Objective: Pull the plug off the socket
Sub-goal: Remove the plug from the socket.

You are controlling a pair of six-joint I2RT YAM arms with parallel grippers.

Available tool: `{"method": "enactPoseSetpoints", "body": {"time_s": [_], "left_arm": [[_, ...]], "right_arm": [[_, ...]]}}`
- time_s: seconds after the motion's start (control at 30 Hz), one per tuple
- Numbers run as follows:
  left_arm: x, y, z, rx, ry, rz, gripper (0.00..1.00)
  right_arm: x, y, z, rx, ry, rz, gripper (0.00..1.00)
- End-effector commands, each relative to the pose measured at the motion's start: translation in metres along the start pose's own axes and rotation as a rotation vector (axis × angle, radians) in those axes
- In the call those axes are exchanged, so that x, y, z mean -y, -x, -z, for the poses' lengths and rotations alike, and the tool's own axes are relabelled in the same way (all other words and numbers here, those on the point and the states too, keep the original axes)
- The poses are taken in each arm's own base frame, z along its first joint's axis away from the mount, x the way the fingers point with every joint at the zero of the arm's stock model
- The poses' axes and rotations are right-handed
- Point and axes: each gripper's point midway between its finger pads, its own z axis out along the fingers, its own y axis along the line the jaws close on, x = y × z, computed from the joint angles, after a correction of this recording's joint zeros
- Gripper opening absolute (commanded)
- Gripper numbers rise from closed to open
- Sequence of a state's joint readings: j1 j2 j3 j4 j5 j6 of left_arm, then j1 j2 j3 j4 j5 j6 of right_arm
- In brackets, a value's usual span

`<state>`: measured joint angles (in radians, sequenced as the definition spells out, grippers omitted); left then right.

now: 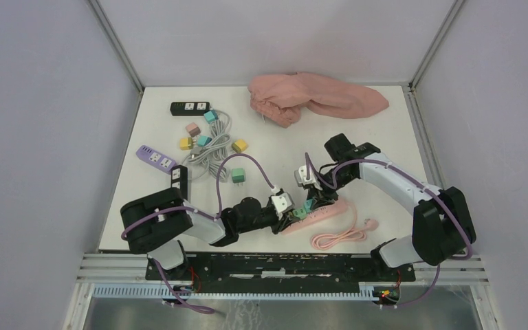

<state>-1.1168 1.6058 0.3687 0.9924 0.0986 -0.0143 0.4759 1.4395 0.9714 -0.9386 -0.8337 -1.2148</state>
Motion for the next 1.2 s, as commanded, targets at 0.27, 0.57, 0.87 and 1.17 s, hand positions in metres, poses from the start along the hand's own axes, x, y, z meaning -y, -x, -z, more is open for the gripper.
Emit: {"method": "enactPoseSetpoints", "body": {"time_s": [0.27, 0.57, 0.87, 1.17], "left_arm": [[-0.013, -0.047, 0.01, -0.171, 0.062, 0.004, 0.03], [-0.01, -0.024, 0.01, -0.109, 0.079, 0.102, 0.55], [-0.011, 0.01, 0.023, -0.032, 0.094, 0.127, 0.71], [-0.018, 0.069, 0.061, 0.19, 0.153, 0.159, 0.96]], "right_arm": [[-0.018, 0.026, 0.019, 0.136, 0.055, 0.099, 0.0], [-0.009, 0.04, 0.032, 0.188, 0.014, 0.026, 0.0], [-0.007, 0.052, 0.05, 0.256, -0.014, -0.032, 0.0], [-0.003, 0.068, 0.056, 0.368, -0.003, -0.138, 0.0]]}}
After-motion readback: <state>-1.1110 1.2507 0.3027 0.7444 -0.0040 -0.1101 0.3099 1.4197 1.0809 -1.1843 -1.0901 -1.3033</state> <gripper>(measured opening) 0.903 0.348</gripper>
